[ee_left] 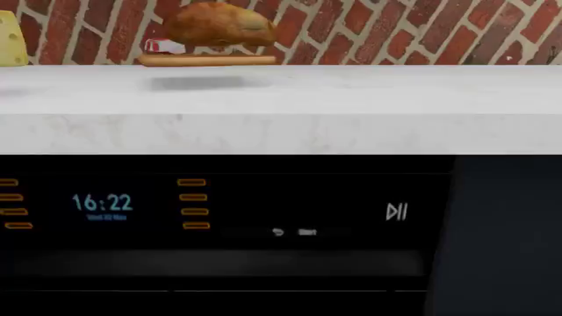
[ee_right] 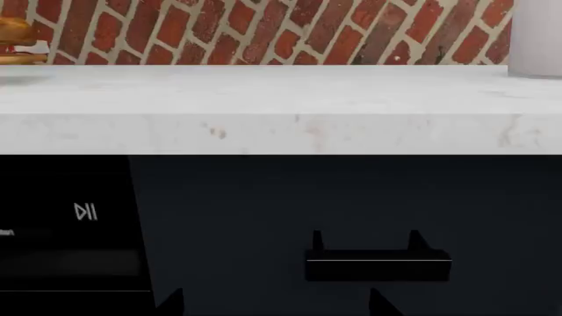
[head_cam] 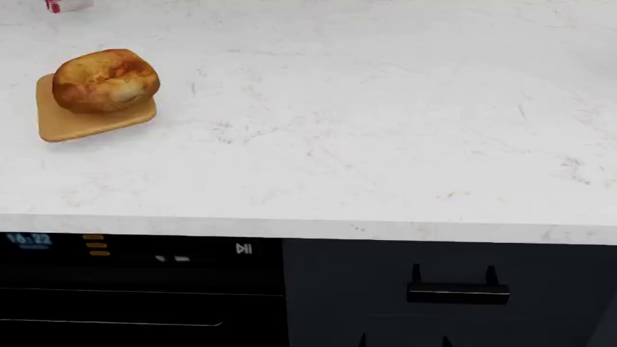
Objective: Pick up the wedge of cheese and place it on the slice of bread to prepare a simple cheese on bread dish.
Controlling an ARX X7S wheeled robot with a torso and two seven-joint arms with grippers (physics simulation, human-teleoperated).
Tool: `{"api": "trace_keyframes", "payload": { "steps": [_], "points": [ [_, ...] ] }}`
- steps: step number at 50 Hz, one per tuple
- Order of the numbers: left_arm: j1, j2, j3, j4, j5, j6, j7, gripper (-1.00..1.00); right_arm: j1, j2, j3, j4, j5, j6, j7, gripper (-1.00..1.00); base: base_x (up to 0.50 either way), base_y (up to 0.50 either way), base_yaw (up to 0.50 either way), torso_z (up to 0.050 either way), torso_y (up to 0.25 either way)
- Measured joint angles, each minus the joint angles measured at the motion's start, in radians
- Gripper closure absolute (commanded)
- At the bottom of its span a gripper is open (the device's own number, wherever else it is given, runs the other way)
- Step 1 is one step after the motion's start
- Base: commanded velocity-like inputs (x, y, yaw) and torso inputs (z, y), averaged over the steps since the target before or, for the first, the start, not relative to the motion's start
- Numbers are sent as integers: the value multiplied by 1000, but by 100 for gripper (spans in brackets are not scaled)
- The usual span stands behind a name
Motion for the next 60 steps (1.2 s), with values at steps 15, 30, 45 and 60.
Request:
{"api": "trace_keyframes", "payload": {
  "steps": [15,30,45,60],
  "points": [
    [-1,-27,32,13,-33,-8,-35,-100,2,27,-34,-8,26,10,30,-100,0,0,0,0,0],
    [12,-63,56,81,-63,-46,-70,-100,-4,61,-74,-76,30,74,76,-100,0,0,0,42,0],
    [-106,-96,83,294,-99,-328,-98,-100,84,108,-83,-310,48,381,93,-100,0,0,0,31,0],
    [-358,-119,56,511,-171,-717,-133,-100,302,159,-59,-552,110,778,75,-100,0,0,0,17,14]
  ]
}}
